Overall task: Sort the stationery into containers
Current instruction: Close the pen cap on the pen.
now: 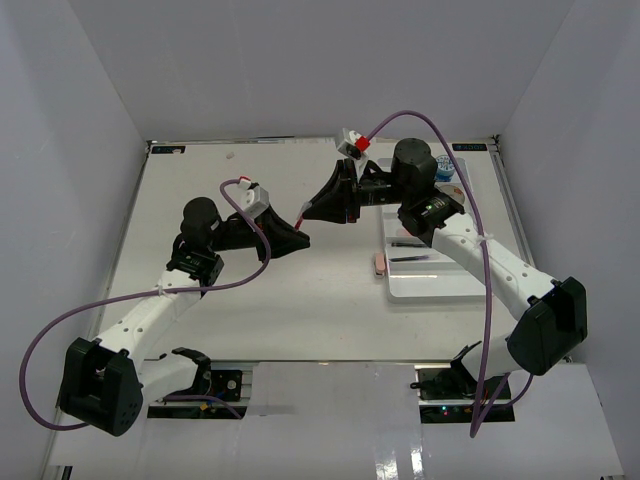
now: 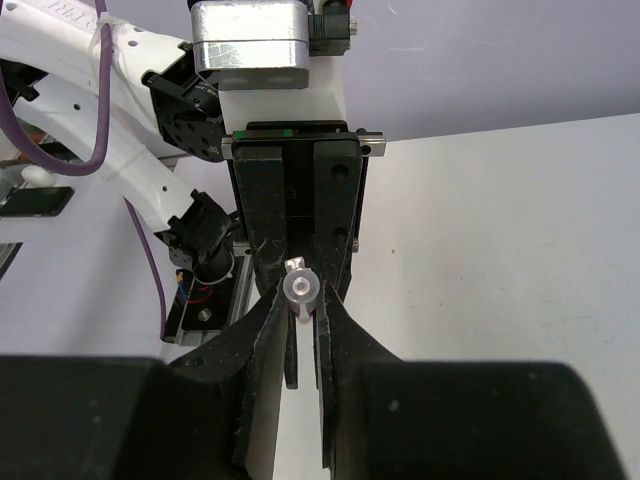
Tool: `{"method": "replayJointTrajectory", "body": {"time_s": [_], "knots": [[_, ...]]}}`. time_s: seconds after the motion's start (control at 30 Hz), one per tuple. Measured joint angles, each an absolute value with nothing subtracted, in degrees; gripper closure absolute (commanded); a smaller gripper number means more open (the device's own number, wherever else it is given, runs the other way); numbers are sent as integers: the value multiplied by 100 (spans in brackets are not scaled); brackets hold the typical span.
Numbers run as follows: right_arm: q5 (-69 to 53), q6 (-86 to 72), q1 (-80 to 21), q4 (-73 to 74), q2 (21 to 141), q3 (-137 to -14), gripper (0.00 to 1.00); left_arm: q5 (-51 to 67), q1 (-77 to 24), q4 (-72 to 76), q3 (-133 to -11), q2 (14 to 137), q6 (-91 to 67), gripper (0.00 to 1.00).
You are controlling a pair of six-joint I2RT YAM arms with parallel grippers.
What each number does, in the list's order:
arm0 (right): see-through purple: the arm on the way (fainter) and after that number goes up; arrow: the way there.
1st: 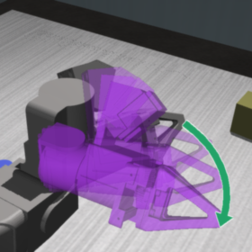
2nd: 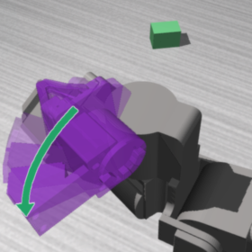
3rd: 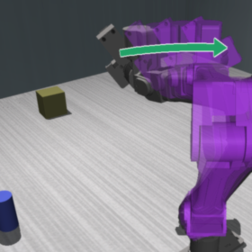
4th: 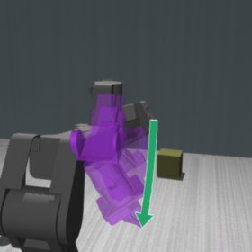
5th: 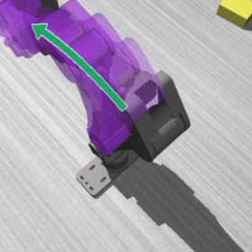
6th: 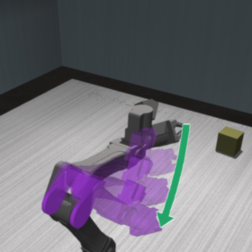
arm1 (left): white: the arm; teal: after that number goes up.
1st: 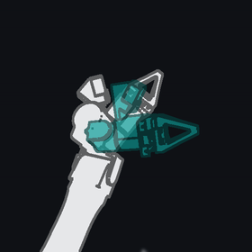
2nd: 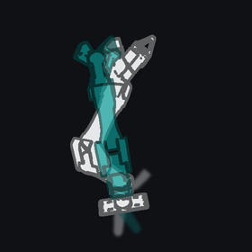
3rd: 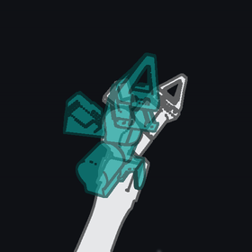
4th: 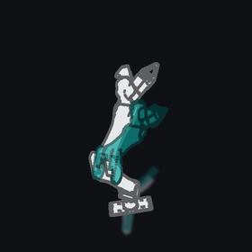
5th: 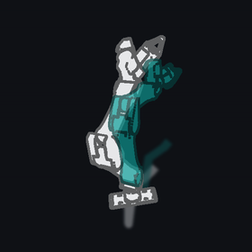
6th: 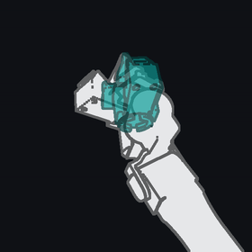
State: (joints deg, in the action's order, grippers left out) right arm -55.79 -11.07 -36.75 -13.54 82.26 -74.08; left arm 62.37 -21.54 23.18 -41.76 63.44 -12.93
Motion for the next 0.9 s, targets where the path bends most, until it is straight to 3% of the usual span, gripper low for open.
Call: {"method": "replayJointTrajectory", "body": {"time_s": [0.9], "knots": [[-5675,-1223,-3597,-1350,8226,-7411,92,6228,-2215,2250,-4248,6410,-1203,100]]}}
